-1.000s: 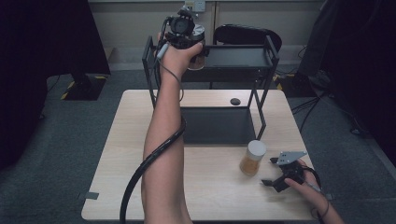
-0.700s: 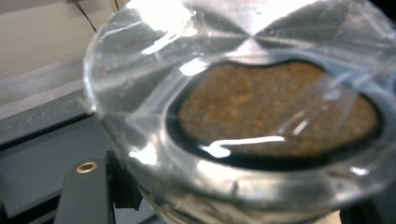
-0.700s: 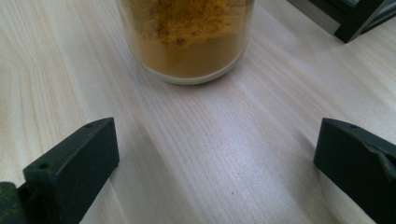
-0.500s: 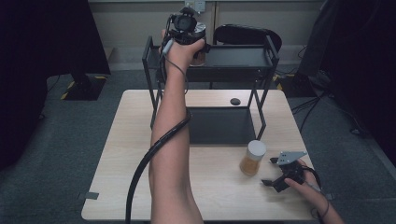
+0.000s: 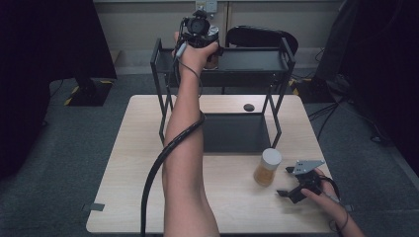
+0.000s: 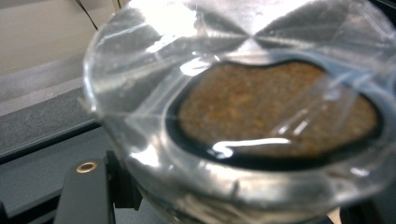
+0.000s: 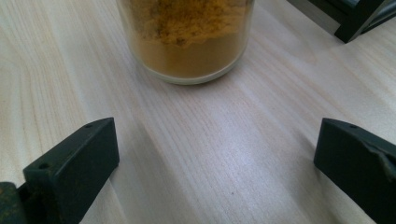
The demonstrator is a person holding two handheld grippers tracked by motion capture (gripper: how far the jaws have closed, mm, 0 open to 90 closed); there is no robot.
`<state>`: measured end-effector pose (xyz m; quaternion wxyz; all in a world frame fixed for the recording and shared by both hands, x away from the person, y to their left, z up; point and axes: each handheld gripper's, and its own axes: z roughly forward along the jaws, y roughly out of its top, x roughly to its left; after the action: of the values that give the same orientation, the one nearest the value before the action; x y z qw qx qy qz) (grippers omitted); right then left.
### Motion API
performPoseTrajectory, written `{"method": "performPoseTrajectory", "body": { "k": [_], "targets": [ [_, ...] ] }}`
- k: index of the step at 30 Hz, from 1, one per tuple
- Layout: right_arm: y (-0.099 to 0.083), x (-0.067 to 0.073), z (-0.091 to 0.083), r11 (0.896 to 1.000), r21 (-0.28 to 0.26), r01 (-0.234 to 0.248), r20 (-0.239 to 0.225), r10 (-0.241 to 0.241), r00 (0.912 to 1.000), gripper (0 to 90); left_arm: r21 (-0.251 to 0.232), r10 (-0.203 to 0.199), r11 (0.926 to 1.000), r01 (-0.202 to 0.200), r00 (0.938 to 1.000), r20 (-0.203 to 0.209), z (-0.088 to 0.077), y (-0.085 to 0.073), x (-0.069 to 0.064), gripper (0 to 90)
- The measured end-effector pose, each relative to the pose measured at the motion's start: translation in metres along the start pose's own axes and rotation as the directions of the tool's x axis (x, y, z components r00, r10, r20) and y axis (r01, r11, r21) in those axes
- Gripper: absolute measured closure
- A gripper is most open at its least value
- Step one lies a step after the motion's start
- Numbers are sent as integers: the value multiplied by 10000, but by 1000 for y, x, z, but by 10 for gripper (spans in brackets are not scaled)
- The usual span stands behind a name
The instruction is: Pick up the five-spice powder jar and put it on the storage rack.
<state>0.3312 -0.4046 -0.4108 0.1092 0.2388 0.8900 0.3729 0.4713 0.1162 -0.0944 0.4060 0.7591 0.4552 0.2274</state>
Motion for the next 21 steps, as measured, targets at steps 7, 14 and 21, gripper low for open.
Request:
{"method": "performPoseTrajectory", "body": {
  "k": [7,14,21],
  "targets": [
    [0,0,0,10000,1,4,0,-4,10000,0,-20,69,10000,-70,10000,-58,3,-1,-2,316],
    [0,0,0,10000,1,3,0,-3,10000,0,-125,46,9999,-47,9999,-118,3,-4,-3,315],
    [0,0,0,10000,11,4,-3,-4,10000,0,-223,-105,9997,93,9986,-520,-2,-6,-8,189]
  ]
}}
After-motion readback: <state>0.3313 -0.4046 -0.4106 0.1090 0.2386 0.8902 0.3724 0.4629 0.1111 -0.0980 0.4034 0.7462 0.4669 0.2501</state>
